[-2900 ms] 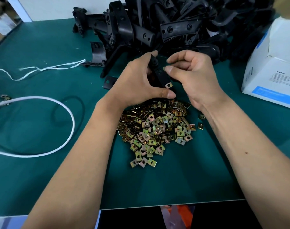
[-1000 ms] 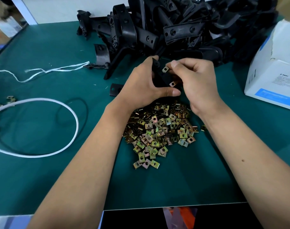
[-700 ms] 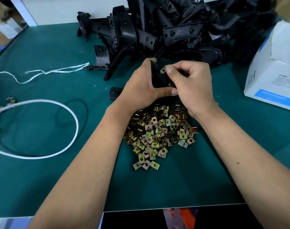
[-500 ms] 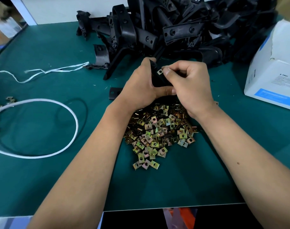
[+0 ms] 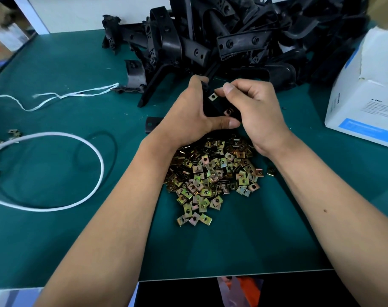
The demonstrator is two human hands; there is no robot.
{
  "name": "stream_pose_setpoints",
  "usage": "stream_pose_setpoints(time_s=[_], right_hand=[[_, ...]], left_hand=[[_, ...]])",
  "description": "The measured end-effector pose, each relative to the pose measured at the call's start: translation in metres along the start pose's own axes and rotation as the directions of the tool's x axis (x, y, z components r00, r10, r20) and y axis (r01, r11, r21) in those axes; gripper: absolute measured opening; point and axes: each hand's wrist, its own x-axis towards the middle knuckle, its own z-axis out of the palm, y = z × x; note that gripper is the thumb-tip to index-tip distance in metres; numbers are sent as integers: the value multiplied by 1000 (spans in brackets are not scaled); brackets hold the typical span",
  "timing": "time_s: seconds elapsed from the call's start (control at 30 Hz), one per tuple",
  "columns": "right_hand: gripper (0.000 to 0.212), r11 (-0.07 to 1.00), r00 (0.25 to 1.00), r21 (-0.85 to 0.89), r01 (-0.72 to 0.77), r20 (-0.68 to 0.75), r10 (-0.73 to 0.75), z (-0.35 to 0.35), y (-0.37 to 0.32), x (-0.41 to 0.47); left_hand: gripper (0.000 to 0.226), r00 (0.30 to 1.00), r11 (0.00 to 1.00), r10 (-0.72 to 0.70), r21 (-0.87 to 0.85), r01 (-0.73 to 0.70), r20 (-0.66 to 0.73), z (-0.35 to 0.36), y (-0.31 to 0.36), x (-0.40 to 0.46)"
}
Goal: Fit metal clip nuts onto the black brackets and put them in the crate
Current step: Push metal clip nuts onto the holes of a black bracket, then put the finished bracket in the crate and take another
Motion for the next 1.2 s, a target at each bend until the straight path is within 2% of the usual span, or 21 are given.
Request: stream_pose_setpoints(time_s=[0.23, 0.4, 0.5, 0.57, 0.67, 0.77, 0.83, 0.87, 0.93, 1.03, 1.13, 1.2], right_hand=[[22, 997, 996, 12, -82, -37, 83, 2, -2, -2], [29, 976, 976, 5, -216, -37, 216, 1, -5, 3], [34, 963, 962, -6, -270, -51, 270, -10, -9, -2], [35, 965, 963, 26, -260, -72, 261, -24, -16, -9], [36, 983, 974, 37, -181, -133, 185, -56, -32, -20], [33, 995, 966, 5, -97, -240, 95, -105, -50, -41], [10, 998, 941, -12, -58, -335, 50, -146, -56, -63], [7, 998, 918, -26, -49, -395, 35, -170, -58, -79], [19, 999, 861, -34, -39, -508, 16, -217, -59, -116], [23, 999, 766, 33, -18, -641, 35, -283, -56, -183], [24, 991, 661, 131, -4, -743, 101, -335, -46, -259], [23, 983, 595, 173, -68, -783, 179, -357, -30, -306]], left_hand=[[105, 1000, 1000, -6, 10, 6, 1, 0, 2, -1], [86, 997, 998, -50, 44, 52, -53, 1, 2, -3], [101, 999, 990, -36, 132, 41, -35, -3, 16, -4], [109, 1000, 983, -8, 182, 9, -4, -5, 34, -1], [108, 995, 973, 94, 208, -96, 18, 0, 76, 6], [115, 969, 946, 216, 220, -238, 120, 32, 134, 12], [113, 932, 922, 290, 198, -333, 219, 68, 173, 12], [110, 905, 904, 328, 188, -384, 269, 90, 195, 10], [104, 832, 840, 423, 190, -508, 358, 135, 236, 0], [89, 678, 694, 594, 150, -704, 432, 203, 291, -24], [76, 549, 609, 697, 23, -793, 461, 272, 332, -60], [71, 488, 612, 685, -63, -788, 541, 313, 339, -88]])
